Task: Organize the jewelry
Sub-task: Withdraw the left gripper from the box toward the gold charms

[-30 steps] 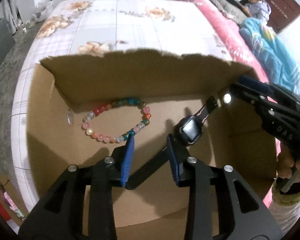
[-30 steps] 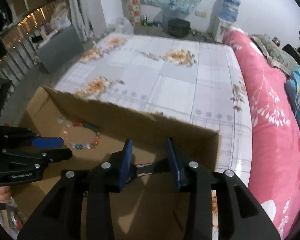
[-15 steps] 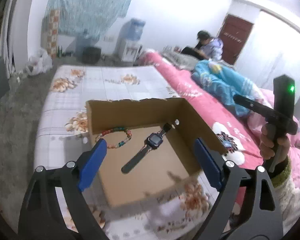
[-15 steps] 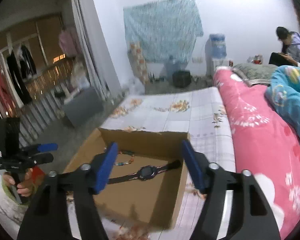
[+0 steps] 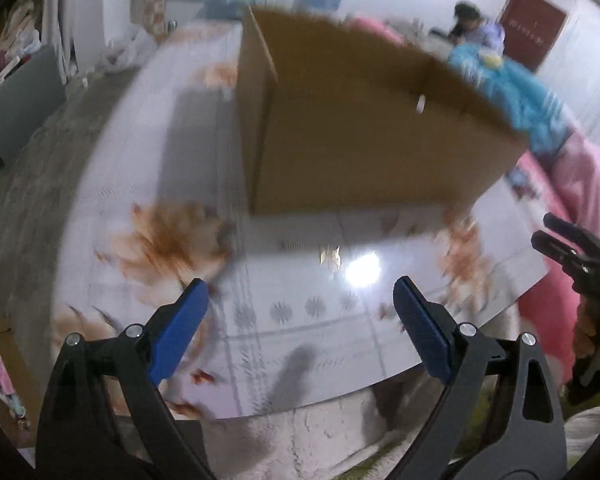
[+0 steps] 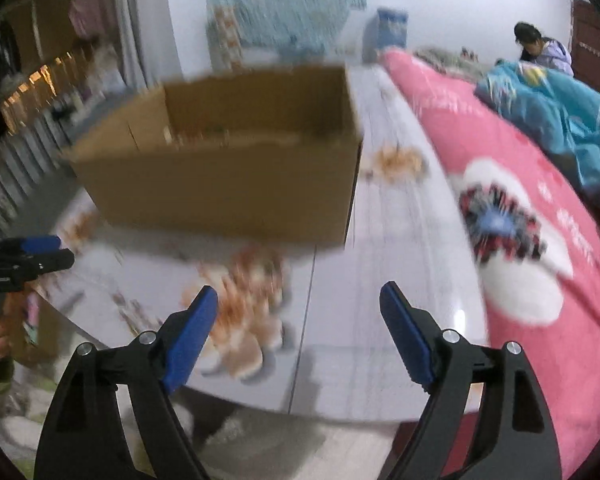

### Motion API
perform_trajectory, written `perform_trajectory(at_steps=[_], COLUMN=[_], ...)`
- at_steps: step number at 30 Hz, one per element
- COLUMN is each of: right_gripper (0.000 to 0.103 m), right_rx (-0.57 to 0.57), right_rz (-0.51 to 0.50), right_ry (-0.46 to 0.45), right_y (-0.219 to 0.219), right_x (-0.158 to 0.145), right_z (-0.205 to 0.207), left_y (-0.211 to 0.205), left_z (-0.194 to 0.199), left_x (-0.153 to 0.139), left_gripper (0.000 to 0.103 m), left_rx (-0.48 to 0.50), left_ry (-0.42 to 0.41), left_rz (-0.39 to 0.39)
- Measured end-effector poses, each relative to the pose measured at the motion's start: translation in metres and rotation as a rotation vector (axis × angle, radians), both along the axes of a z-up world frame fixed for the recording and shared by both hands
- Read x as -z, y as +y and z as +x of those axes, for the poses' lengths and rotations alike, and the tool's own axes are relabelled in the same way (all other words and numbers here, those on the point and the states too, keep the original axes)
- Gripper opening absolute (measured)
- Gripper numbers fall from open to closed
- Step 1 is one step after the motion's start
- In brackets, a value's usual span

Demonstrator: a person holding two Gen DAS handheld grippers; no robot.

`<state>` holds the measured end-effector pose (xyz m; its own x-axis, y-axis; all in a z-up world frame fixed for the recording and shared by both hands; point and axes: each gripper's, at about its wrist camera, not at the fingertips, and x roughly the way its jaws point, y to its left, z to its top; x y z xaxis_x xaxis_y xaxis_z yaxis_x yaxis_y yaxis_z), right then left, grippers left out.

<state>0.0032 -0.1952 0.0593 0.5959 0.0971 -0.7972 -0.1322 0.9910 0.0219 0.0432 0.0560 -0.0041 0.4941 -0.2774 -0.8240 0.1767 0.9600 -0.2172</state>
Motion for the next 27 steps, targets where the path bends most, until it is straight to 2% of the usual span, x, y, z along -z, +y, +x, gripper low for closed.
perform_trajectory(at_steps=[3,6,10,12,16,23,27], right_gripper=[0.081,0.081,0.081,0.087,0.097,0.097,0.097], right_rx=[0.023,0.061,0.071,0.068,0.077,0.082,0.099], right_rz=[-0.001,-0.016,-0.068,-0.084,-0.076,-0.061,-0.054], right_ry=[0.067,0.12,0.119,0.11,0.111,0.118,0.138], right_y=[0.004,0.003,0.009,0.012,0.011,0.007,0.006], right_x=[0.023,0.042,0.051,0.052,0.055,0.057,0.058], right_z=[0.003,0.007,0.011,0.012,0.014,0.019,0.024], left_y=[-0.014,-0.025,-0.036,-0.037,-0.037,-0.035,-0.033], left_z=[0.005,0.004,0.001,-0.002,-0.001,0.002,0.005], left_x=[0.022,0.026,0.032,0.033,0.033,0.03,0.028], left_gripper=[0.09,0.091,0.096,0.096,0.096,0.096,0.096], left_rx=[0.002,0.001,0.036,0.042,0.047,0.06,0.063], left_ry=[0.048,-0.001,-0.037,-0.066,-0.057,-0.014,-0.028], left_rz=[0.027,0.109,0.22,0.212,0.214,0.221,0.219])
